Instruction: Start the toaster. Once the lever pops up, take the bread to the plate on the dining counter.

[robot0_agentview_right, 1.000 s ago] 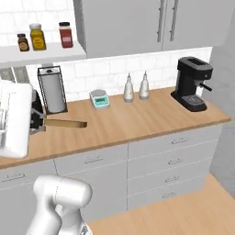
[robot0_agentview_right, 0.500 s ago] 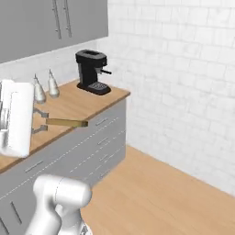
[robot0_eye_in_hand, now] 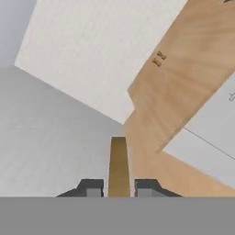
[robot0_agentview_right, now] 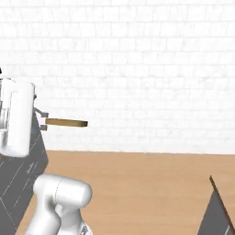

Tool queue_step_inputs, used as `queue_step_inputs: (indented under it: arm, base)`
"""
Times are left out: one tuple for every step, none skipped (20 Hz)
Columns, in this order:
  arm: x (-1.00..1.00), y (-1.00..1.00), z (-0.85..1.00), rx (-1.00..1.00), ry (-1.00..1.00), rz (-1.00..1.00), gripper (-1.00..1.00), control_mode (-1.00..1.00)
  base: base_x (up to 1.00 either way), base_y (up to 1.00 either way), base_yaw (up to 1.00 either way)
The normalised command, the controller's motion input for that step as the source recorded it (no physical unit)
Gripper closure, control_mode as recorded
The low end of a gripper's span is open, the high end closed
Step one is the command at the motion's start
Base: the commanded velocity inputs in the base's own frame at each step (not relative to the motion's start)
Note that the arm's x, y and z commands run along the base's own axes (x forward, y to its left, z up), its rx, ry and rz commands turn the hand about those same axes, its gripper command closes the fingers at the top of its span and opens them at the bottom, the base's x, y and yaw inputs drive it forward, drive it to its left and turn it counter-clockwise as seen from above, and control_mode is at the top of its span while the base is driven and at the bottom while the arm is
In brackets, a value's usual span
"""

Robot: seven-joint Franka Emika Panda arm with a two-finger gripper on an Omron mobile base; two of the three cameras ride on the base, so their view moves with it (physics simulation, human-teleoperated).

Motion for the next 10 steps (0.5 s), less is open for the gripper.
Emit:
queue_step_inputs:
  arm:
    - [0.00, 0.00, 0.00, 0.00, 0.00, 0.00, 1.00, 1.00]
    - [0.00, 0.00, 0.00, 0.00, 0.00, 0.00, 1.00, 1.00]
    - [0.00, 0.00, 0.00, 0.00, 0.00, 0.00, 1.00, 1.00]
    - [0.00, 0.00, 0.00, 0.00, 0.00, 0.00, 1.00, 1.00]
    - [0.00, 0.00, 0.00, 0.00, 0.00, 0.00, 1.00, 1.00]
    - [0.00, 0.00, 0.00, 0.00, 0.00, 0.00, 1.00, 1.00]
    - [0.00, 0.00, 0.00, 0.00, 0.00, 0.00, 1.00, 1.00]
    - [0.00, 0.00, 0.00, 0.00, 0.00, 0.00, 1.00, 1.00]
    - [0.00, 0.00, 0.00, 0.00, 0.00, 0.00, 1.00, 1.00]
    - [0.00, 0.00, 0.00, 0.00, 0.00, 0.00, 1.00, 1.00]
  base:
    - [0.00, 0.00, -0.90]
    - [0.00, 0.00, -0.88]
    - [0.00, 0.00, -0.87]
    - [-0.01, 0.00, -0.86]
    - [-0.05, 0.00, -0.85]
    - [-0.05, 0.00, -0.83]
    - [0.00, 0.00, -0.79]
    - [0.00, 0.06, -0.76]
    - [0.00, 0.26, -0.71]
    - [0.10, 0.39, -0.67]
